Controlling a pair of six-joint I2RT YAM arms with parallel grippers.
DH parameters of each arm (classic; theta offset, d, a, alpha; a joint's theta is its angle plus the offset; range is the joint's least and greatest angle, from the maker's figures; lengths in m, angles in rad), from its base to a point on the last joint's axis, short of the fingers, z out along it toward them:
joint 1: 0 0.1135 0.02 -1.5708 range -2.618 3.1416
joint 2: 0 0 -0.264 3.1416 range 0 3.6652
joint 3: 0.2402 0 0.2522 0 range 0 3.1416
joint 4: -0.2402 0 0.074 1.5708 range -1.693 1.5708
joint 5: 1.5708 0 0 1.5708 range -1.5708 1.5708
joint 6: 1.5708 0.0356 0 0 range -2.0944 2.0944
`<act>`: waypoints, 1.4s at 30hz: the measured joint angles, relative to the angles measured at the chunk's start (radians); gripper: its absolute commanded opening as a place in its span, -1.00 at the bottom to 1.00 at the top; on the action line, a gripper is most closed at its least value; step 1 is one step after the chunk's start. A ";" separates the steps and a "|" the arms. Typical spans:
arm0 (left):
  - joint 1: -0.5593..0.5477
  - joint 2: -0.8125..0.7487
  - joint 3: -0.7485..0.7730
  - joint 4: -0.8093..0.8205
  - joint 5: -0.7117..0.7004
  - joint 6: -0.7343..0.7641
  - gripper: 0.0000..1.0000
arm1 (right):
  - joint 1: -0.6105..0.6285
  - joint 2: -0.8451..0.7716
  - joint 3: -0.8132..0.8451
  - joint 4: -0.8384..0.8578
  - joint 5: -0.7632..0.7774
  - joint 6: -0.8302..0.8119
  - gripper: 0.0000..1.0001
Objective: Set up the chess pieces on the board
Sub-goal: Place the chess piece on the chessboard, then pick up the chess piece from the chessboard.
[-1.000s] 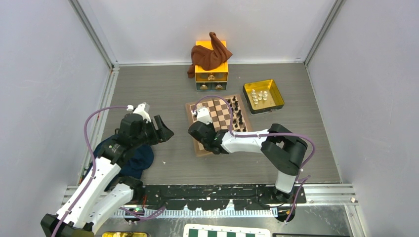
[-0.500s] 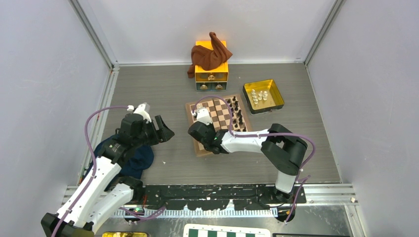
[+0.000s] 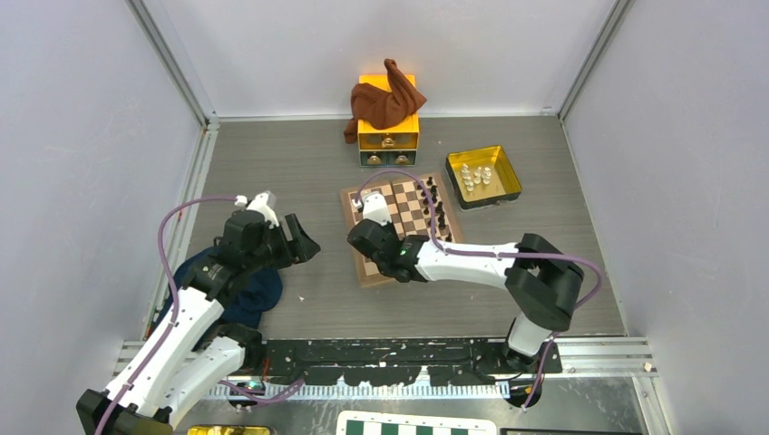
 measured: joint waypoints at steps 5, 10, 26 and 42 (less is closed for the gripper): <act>0.000 -0.006 -0.014 0.000 0.000 -0.008 0.44 | 0.019 -0.086 0.000 -0.043 0.034 0.019 -0.30; 0.000 -0.010 -0.021 0.004 0.003 -0.019 0.44 | 0.021 -0.132 0.000 -0.088 0.078 0.043 -0.31; 0.000 -0.004 -0.029 0.017 0.009 -0.022 0.44 | -0.025 -0.130 -0.074 -0.140 0.092 0.126 -0.32; 0.000 0.041 -0.042 0.043 0.013 -0.022 0.44 | -0.074 -0.073 -0.087 -0.081 0.020 0.126 -0.33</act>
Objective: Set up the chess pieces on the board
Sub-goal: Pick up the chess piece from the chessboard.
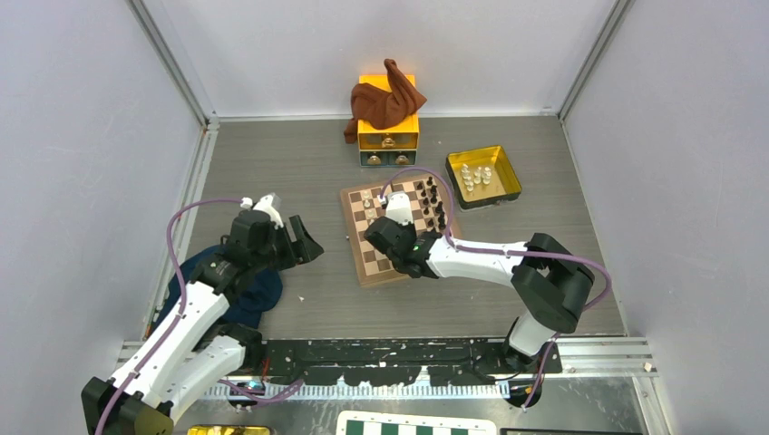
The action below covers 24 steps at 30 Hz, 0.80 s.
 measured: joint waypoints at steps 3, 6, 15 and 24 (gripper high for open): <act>0.000 0.010 0.000 0.008 0.002 0.000 0.44 | -0.006 0.013 0.000 0.009 -0.011 0.000 -0.33; 0.000 0.015 -0.002 0.014 0.003 0.000 0.44 | -0.014 0.020 0.000 0.013 -0.021 0.000 -0.33; 0.000 0.035 -0.002 0.030 0.003 0.000 0.44 | -0.032 0.034 0.000 0.028 -0.049 -0.001 -0.50; 0.000 0.045 -0.003 0.041 0.004 0.000 0.44 | -0.038 0.034 0.000 0.032 -0.060 -0.003 -0.85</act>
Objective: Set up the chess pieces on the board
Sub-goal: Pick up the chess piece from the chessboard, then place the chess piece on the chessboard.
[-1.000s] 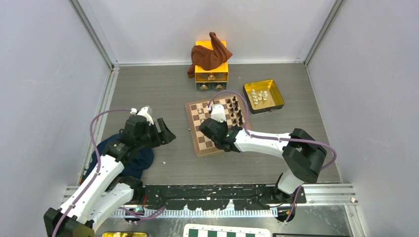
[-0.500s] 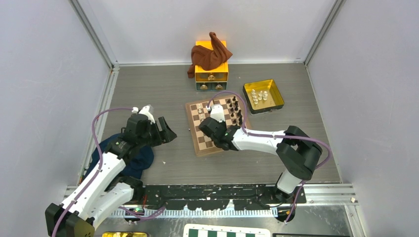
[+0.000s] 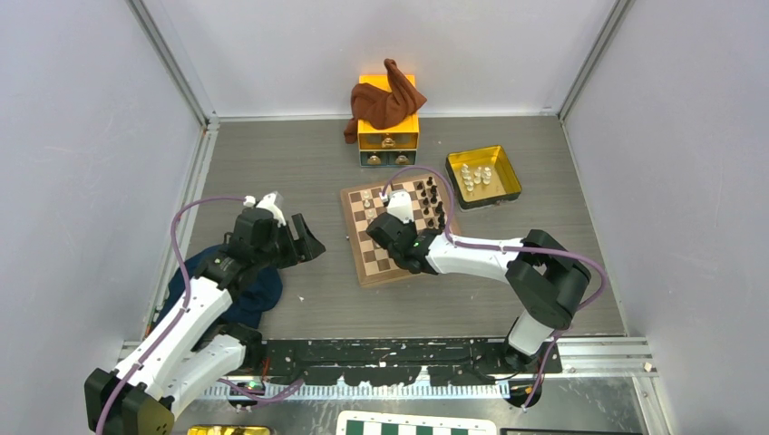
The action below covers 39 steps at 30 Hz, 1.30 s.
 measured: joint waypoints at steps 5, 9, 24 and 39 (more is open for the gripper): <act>0.000 0.000 0.000 0.002 0.001 0.000 0.44 | 0.000 0.000 0.000 0.000 0.000 -0.001 -0.95; 0.000 -0.003 0.000 0.002 0.001 0.000 0.44 | 0.003 -0.008 0.000 -0.007 0.000 -0.001 -0.98; 0.000 -0.025 -0.011 0.002 0.001 -0.021 0.43 | 0.107 -0.043 0.016 -0.043 0.004 0.000 -0.98; 0.000 -0.025 -0.015 0.002 0.002 -0.022 0.44 | 0.125 0.050 0.069 -0.014 0.003 -0.018 -0.98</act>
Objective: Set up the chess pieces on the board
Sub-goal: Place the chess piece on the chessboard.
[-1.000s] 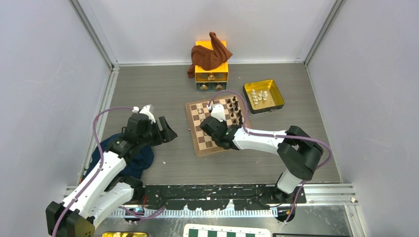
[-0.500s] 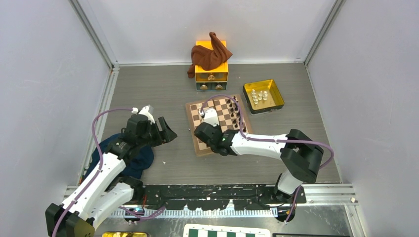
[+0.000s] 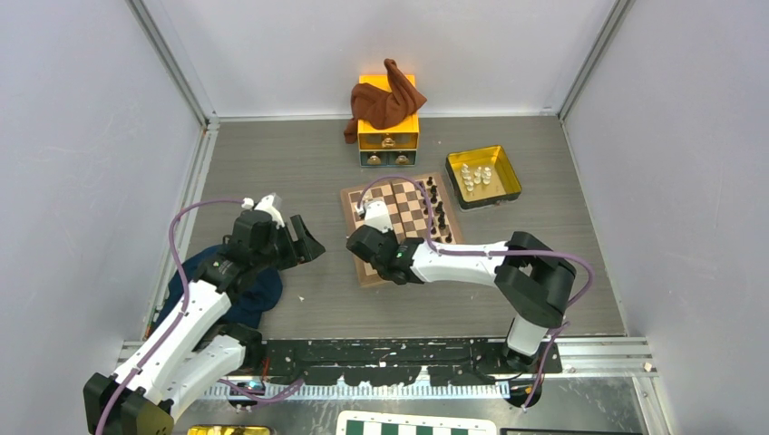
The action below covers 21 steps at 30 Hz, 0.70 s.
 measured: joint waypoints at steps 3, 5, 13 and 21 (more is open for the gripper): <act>0.000 0.000 0.000 0.000 0.000 0.000 0.44 | 0.000 0.016 0.013 0.007 -0.001 -0.008 -0.98; 0.000 0.000 0.000 0.000 0.000 0.000 0.43 | 0.001 0.026 0.023 0.011 -0.001 -0.010 -0.98; 0.000 0.001 -0.002 0.000 0.000 0.000 0.44 | 0.002 0.041 0.038 0.020 -0.002 -0.018 -0.98; 0.000 0.003 -0.013 0.001 0.001 0.000 0.44 | 0.002 0.046 0.038 0.021 0.000 -0.018 -0.89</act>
